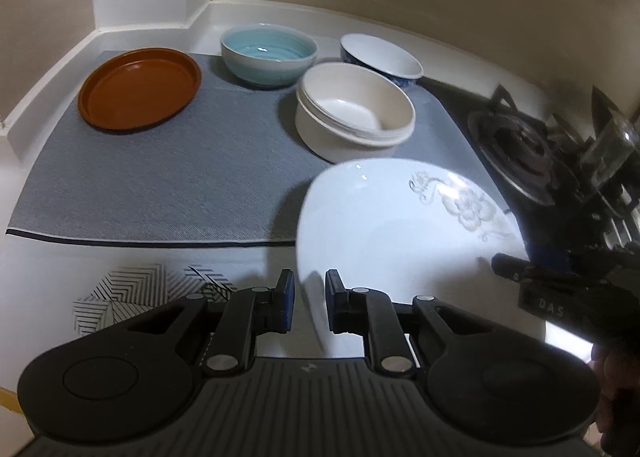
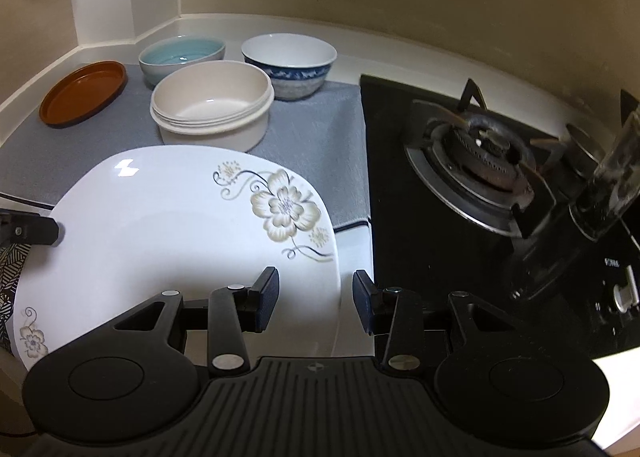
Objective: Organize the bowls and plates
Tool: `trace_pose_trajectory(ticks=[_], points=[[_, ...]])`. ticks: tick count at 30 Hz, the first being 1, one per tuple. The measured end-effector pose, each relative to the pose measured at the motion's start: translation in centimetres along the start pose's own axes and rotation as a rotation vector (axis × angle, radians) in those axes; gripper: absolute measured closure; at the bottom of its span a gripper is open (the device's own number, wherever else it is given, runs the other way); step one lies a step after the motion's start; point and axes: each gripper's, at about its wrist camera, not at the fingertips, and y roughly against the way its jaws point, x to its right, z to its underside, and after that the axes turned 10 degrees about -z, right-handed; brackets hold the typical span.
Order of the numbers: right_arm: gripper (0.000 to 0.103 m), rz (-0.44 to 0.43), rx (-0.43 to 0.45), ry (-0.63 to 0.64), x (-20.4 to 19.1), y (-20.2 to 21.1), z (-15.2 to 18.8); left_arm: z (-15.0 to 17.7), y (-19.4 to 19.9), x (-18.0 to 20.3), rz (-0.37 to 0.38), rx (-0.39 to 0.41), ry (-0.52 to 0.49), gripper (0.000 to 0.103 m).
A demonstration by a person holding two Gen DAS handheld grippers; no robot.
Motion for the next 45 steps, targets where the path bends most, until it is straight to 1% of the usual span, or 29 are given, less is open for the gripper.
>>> trace_pose_trajectory(ticks=[1, 3, 8, 14, 23, 27, 31, 34, 38, 41, 45], points=[[0.068, -0.013, -0.009, -0.011, 0.1, -0.1, 0.1, 0.1, -0.1, 0.2, -0.007, -0.005, -0.009, 0.088], [0.071, -0.029, -0.020, -0.023, 0.2, -0.1, 0.3, 0.3, -0.3, 0.4, -0.016, -0.004, -0.012, 0.089], [0.072, -0.046, -0.021, -0.018, 0.4, 0.2, 0.6, -0.1, -0.8, 0.4, -0.021, 0.007, -0.008, 0.090], [0.072, -0.070, -0.015, -0.033, 0.5, -0.1, 0.2, -0.1, -0.7, 0.4, -0.052, 0.003, -0.001, 0.089], [0.072, -0.196, -0.021, -0.017, 0.7, -0.2, -0.1, -0.4, -0.3, -0.6, -0.128, -0.007, 0.051, 0.088], [0.072, -0.219, -0.039, -0.081, 2.0, 0.0, 0.0, -0.3, 0.9, -0.4, -0.151, 0.009, 0.070, 0.088], [0.073, -0.266, -0.049, -0.086, 2.0, 0.1, 0.5, 0.7, 1.9, -0.1, -0.160, 0.007, 0.087, 0.088], [0.073, -0.255, -0.036, -0.063, 1.5, 0.2, 0.9, 1.2, 2.8, -0.2, -0.168, 0.011, 0.101, 0.088], [0.073, -0.263, -0.045, -0.067, 1.7, 0.2, 0.7, 1.2, 3.7, -1.2, -0.177, 0.032, 0.140, 0.088], [0.070, -0.271, -0.056, -0.060, 1.8, 0.2, 0.6, 0.6, 3.9, -2.6, -0.187, 0.051, 0.181, 0.087], [0.066, -0.254, -0.055, -0.067, 2.2, 0.7, 0.9, -1.0, 3.0, -5.4, -0.192, 0.071, 0.253, 0.087]])
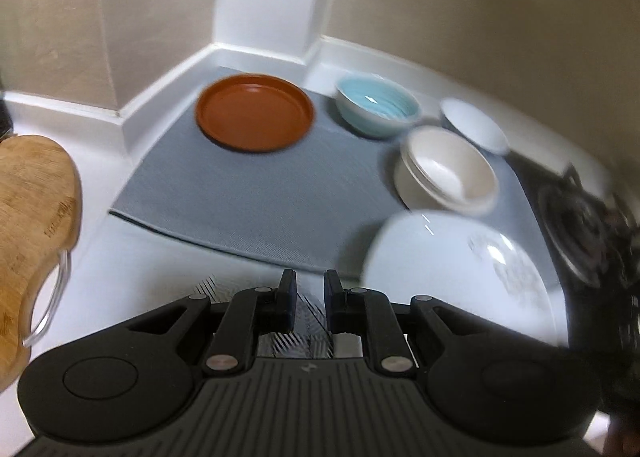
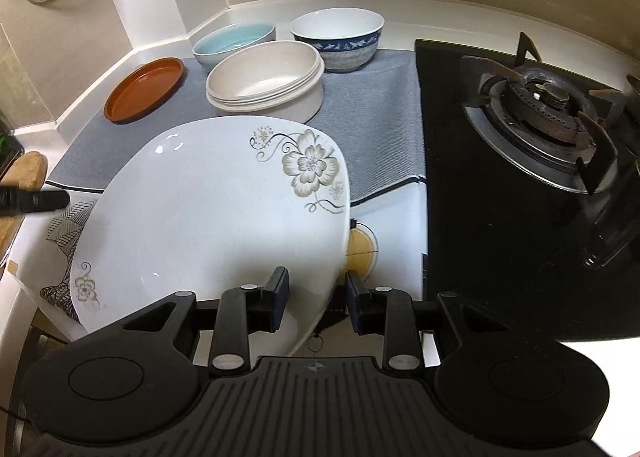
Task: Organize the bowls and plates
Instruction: 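Move the left gripper to the brown plate and grasp its rim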
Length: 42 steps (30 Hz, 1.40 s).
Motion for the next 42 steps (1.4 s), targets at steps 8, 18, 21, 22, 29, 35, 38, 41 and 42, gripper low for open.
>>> trace_pose_trajectory(ticks=[8, 18, 21, 22, 29, 35, 38, 41, 42], points=[[0.066, 0.061, 0.041, -0.065, 0.2, 2.1, -0.9, -5.4, -4.8, -4.8, -0.014, 0.008, 0.127, 0.078], [0.066, 0.158, 0.102, -0.111, -2.7, 3.1, -3.0, -11.1, -13.0, -9.0, 0.031, -0.012, 0.232, 0.070], [0.066, 0.198, 0.104, -0.107, -3.7, 3.6, -2.9, -12.5, -15.1, -9.4, 0.038, -0.011, 0.251, 0.070], [0.066, 0.210, 0.103, -0.111, -4.0, 3.8, -2.8, -12.8, -15.8, -9.6, 0.040, -0.021, 0.257, 0.070], [0.066, 0.230, 0.097, -0.090, -6.5, 3.7, -2.6, -12.3, -17.3, -9.3, 0.063, -0.051, 0.190, 0.090], [0.066, 0.155, 0.113, -0.029, -8.7, 2.6, -4.5, -9.2, -14.0, -10.7, 0.101, -0.064, 0.135, 0.093], [0.066, 0.084, 0.117, 0.016, -9.8, 1.2, -5.8, -7.2, -11.9, -11.7, 0.115, -0.085, 0.092, 0.093], [0.066, 0.013, 0.102, 0.044, -11.2, -0.6, -7.2, -5.2, -9.6, -12.7, 0.130, -0.124, 0.054, 0.092], [0.066, -0.016, 0.105, 0.055, -11.9, -1.1, -7.7, -4.5, -8.9, -13.0, 0.133, -0.130, 0.035, 0.092]])
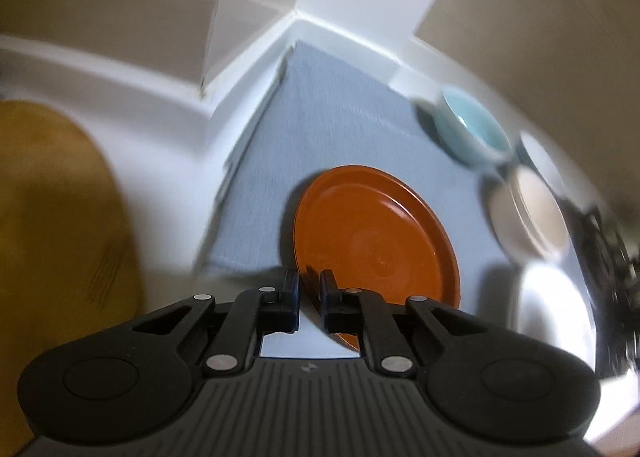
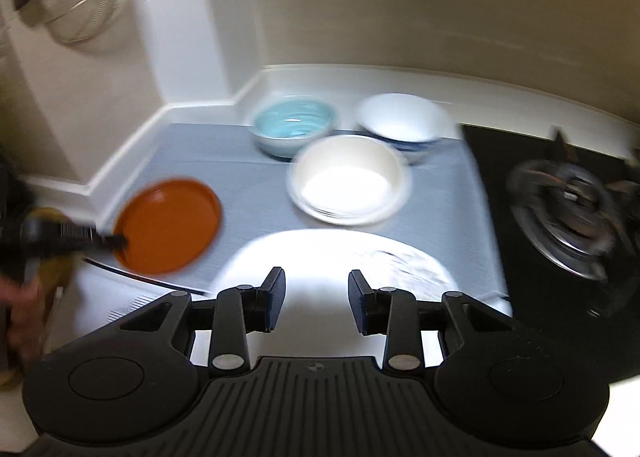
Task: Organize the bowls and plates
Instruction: 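Move the left gripper to the brown plate and grasp its rim, then lift the brown plate with the left gripper and carry it toward the plate stack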
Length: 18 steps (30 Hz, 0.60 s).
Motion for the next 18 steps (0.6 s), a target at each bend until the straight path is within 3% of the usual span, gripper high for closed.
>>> trace_pose_trajectory(ticks=[7, 13, 18], points=[[0.066, -0.152, -0.041, 0.074, -4.1, -4.4, -1.7, 2.7, 2.6, -2.0, -0.027, -0.016, -0.005, 0.089], [0.066, -0.212, -0.115, 0.081, -6.1, -7.9, -1.7, 1.8, 2.3, -2.2, -0.057, -0.002, 0.007, 0.086], [0.066, -0.196, -0.171, 0.046, -6.8, -10.9, -1.6, 0.9, 1.6, -2.4, -0.058, -0.020, -0.004, 0.086]])
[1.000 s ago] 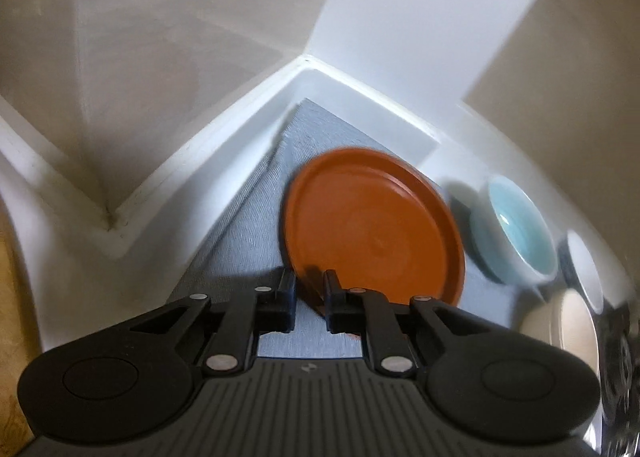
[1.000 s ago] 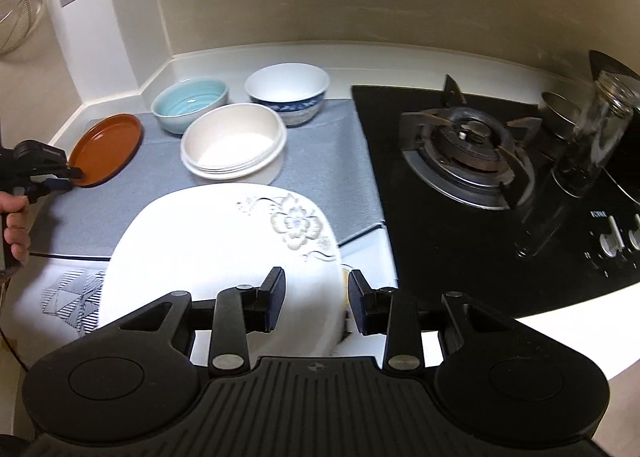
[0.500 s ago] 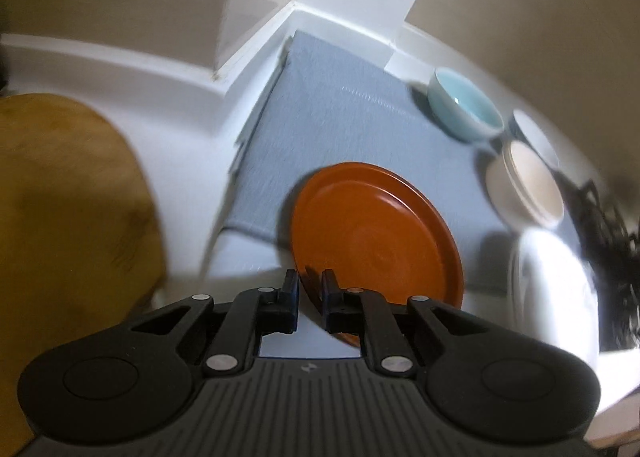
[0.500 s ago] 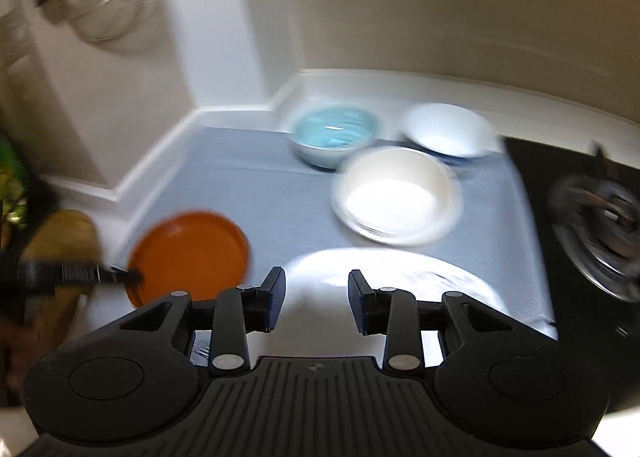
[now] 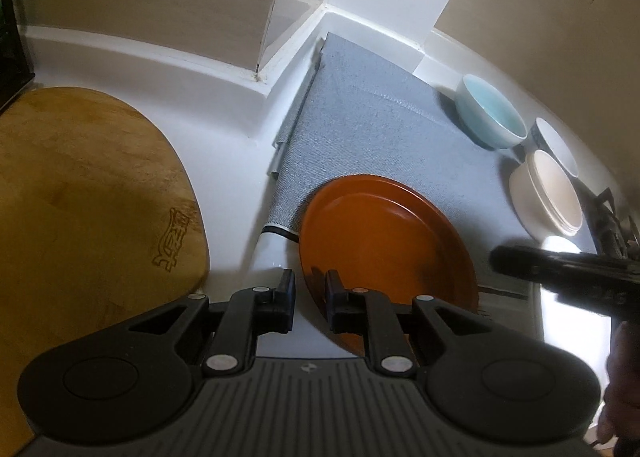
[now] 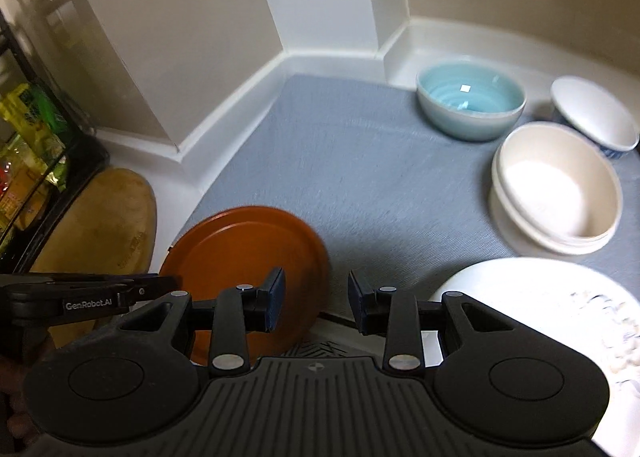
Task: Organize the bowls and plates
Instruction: 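Lift the brown plate with the left gripper and carry it toward the plate stack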
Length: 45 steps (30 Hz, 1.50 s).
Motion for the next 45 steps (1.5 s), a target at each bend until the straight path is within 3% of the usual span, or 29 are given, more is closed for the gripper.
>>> trace_pose_trajectory(ticks=[6, 17, 22, 28, 36, 41, 45], points=[[0.066, 0.039, -0.050, -0.022, 0.4, -1.8, 0.2, -0.5, -0.5, -0.2, -0.005, 0.002, -0.019, 0.086], [0.068, 0.033, -0.085, -0.023, 0.3, -3.1, 0.9, -0.2, -0.9, 0.7, -0.012, 0.009, -0.062, 0.087], [0.086, 0.012, -0.084, -0.020, 0.3, -3.3, 0.9, -0.3, -0.7, 1.0, -0.015, 0.017, -0.084, 0.089], [0.089, 0.008, -0.069, -0.019, 0.2, -2.8, 0.9, -0.3, -0.1, 1.2, -0.023, 0.033, -0.086, 0.089], [0.089, -0.010, 0.050, 0.010, 0.0, 2.1, 0.5, -1.1, 2.8, 3.3, 0.026, 0.104, -0.130, 0.089], [0.089, 0.035, 0.146, -0.035, 2.2, 7.0, 1.6, -1.3, 4.6, 7.7, 0.129, 0.163, -0.214, 0.089], [0.089, 0.101, 0.184, -0.107, 4.9, 10.6, 3.7, -1.0, 4.2, 12.1, 0.199, 0.151, -0.308, 0.089]])
